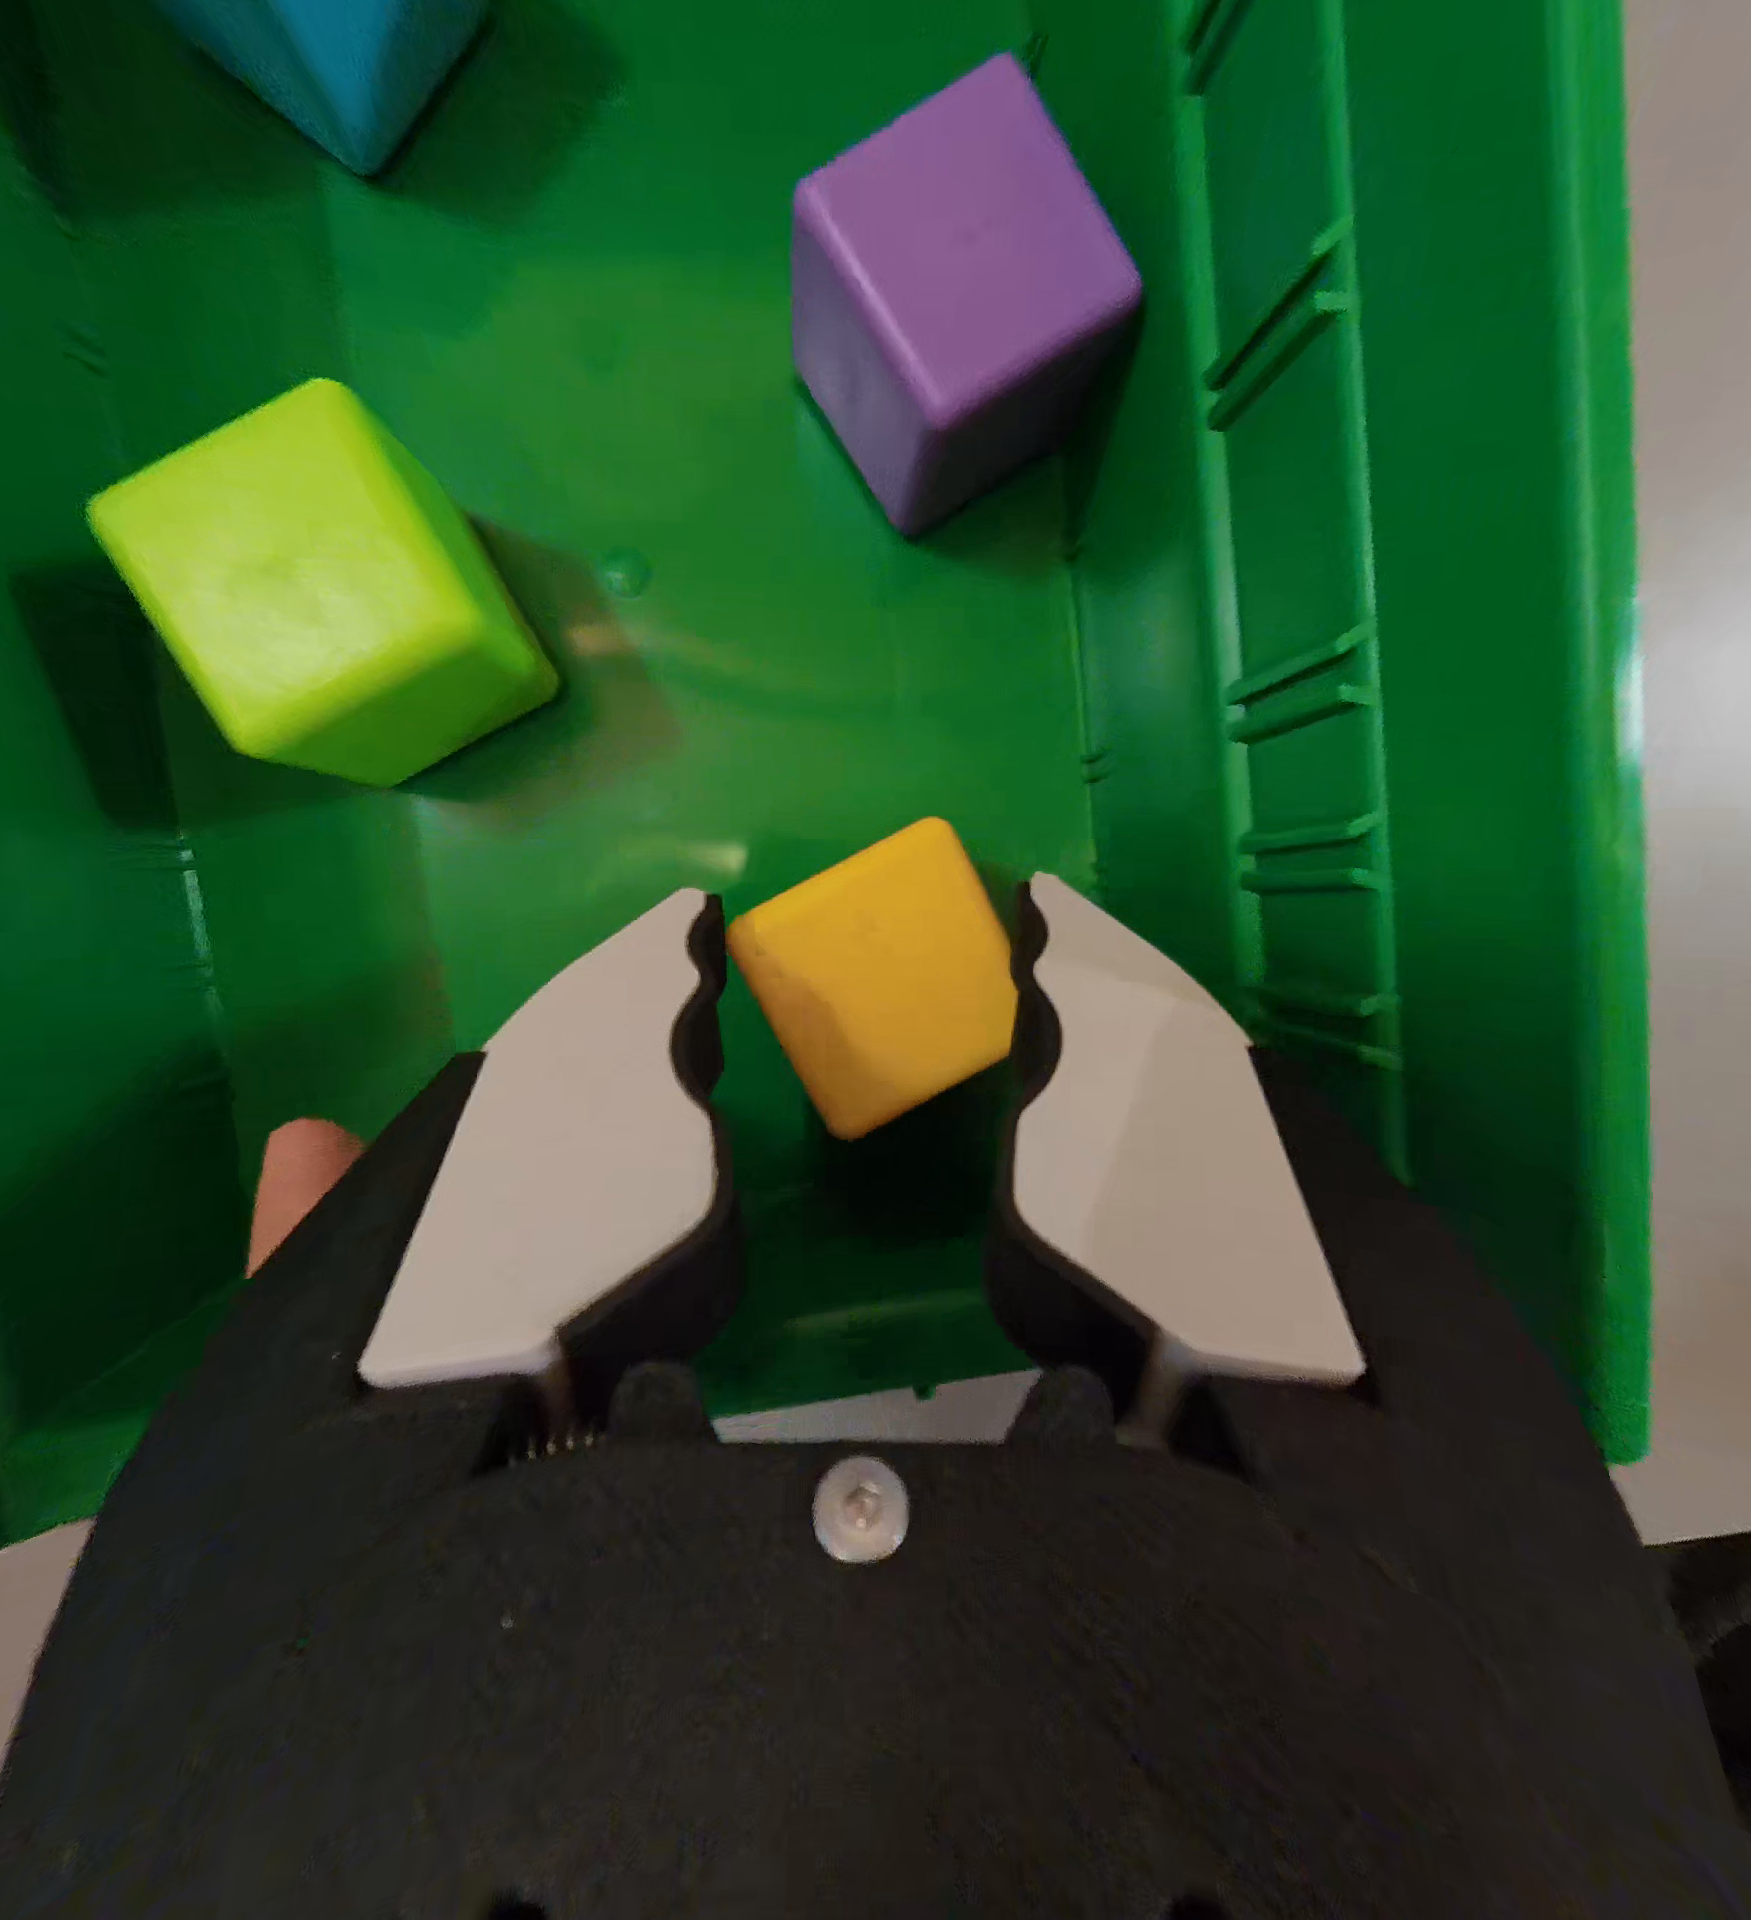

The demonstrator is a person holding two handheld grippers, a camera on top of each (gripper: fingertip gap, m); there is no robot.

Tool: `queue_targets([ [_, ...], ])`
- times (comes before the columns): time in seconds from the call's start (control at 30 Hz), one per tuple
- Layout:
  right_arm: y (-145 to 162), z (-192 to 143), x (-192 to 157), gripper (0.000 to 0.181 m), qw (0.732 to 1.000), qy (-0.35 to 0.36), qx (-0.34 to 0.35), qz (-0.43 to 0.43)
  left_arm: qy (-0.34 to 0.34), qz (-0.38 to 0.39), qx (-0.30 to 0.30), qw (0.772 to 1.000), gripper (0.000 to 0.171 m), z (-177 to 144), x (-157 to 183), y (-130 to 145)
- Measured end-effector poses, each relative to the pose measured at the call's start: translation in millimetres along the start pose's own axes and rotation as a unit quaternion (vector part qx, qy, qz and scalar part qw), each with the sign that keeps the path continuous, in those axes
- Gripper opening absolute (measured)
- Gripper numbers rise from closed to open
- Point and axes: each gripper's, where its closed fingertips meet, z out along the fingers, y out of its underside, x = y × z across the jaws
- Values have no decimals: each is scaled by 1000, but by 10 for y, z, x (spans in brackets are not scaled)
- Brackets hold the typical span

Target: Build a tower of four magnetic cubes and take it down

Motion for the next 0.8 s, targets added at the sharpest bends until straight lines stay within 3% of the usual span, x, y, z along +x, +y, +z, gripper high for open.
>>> queue_targets([
  [0.53,46,32,-11,69,1000,-11,-12,17,-6,53,-20,998,52,-148,-136,62],
  [0.67,44,28,-9,68,1000,-14,-11,23,-20,62,37,997,51,-443,-167,-141],
  [0.8,55,51,-24,68,999,-22,-14,35,20,78,137,987,51,-1039,82,-465],
])
